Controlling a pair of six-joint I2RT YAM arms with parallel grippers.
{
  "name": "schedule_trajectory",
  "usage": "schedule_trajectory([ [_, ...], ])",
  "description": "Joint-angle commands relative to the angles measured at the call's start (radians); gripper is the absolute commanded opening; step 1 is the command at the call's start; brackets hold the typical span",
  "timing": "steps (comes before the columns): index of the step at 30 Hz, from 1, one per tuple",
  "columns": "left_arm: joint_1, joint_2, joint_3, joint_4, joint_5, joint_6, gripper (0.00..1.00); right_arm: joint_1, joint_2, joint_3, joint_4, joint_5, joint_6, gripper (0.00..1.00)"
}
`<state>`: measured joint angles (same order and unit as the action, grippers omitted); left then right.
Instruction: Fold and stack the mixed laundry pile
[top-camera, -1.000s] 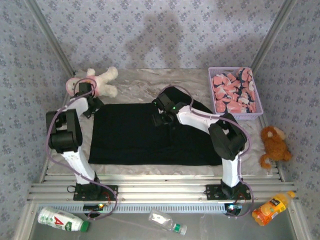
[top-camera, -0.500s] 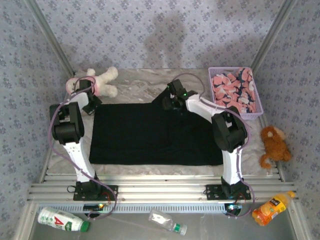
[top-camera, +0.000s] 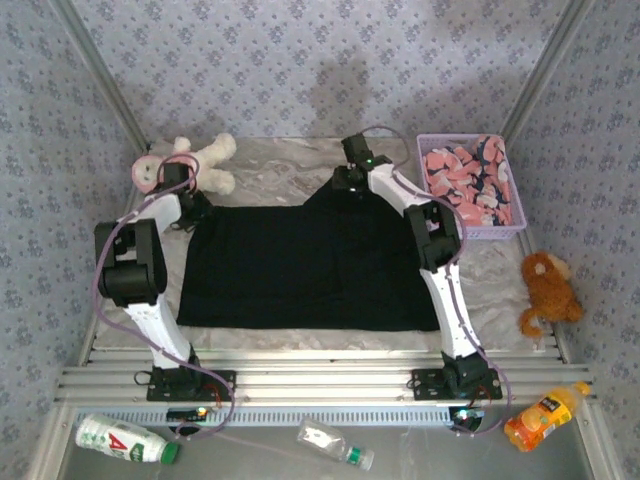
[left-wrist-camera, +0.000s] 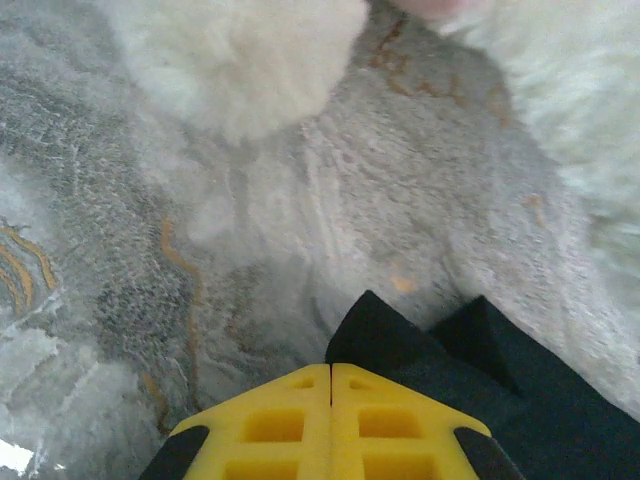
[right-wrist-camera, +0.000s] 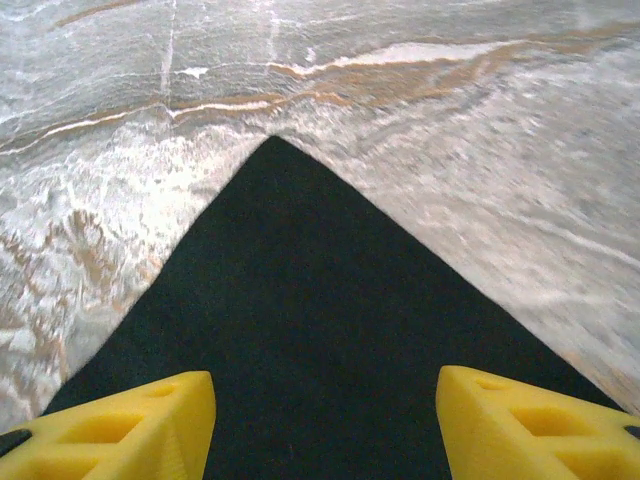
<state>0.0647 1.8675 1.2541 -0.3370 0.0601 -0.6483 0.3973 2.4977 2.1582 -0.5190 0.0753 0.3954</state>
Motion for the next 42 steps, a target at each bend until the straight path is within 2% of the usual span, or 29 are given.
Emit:
schedule_trajectory([
  [1, 0.001, -0.047, -0.018, 0.007, 0.015, -0.011, 0.0, 0.003, 0.094, 0.14, -0.169, 0.019, 0.024, 0.62],
  [4, 0.001, -0.062, -0.028, 0.006, 0.02, -0.011, 0.0, 0.003, 0.168, 0.257, -0.239, 0.037, 0.024, 0.61],
  [6, 0.002, -0.069, -0.032, 0.008, 0.027, -0.014, 0.0, 0.002, 0.211, 0.333, -0.291, 0.043, 0.023, 0.54],
  [7, 0.002, -0.072, -0.033, 0.009, 0.03, -0.015, 0.0, 0.0, 0.223, 0.353, -0.306, 0.045, 0.023, 0.48],
  [9, 0.002, -0.08, -0.04, 0.02, 0.033, -0.021, 0.0, -0.006, 0.231, 0.362, -0.317, 0.045, 0.023, 0.25],
  [12, 0.006, -0.085, -0.039, 0.027, 0.032, -0.028, 0.0, -0.014, 0.219, 0.362, -0.322, 0.053, 0.021, 0.0],
  [18, 0.007, -0.095, -0.025, 0.02, 0.038, -0.029, 0.0, -0.026, 0.132, 0.321, -0.3, 0.073, 0.001, 0.0],
  [27, 0.007, -0.157, -0.08, 0.027, 0.075, -0.031, 0.0, -0.02, -0.148, -0.07, -0.097, 0.129, 0.009, 0.0],
  [31, 0.007, -0.166, -0.083, 0.036, 0.076, -0.033, 0.0, -0.021, -0.211, -0.157, 0.01, 0.114, 0.008, 0.0],
  [32, 0.007, -0.163, -0.078, 0.036, 0.082, -0.034, 0.0, -0.023, -0.2, -0.145, 0.016, 0.094, -0.006, 0.02],
  [34, 0.006, -0.161, -0.072, 0.035, 0.094, -0.038, 0.0, -0.028, -0.147, -0.072, -0.021, 0.053, -0.035, 0.42],
  [35, 0.006, -0.164, -0.077, 0.039, 0.096, -0.043, 0.0, -0.029, -0.109, -0.022, -0.057, 0.043, -0.038, 0.52],
  [42, -0.002, -0.214, -0.155, 0.066, 0.114, -0.066, 0.0, -0.03, 0.07, 0.149, -0.125, 0.061, 0.007, 0.72],
])
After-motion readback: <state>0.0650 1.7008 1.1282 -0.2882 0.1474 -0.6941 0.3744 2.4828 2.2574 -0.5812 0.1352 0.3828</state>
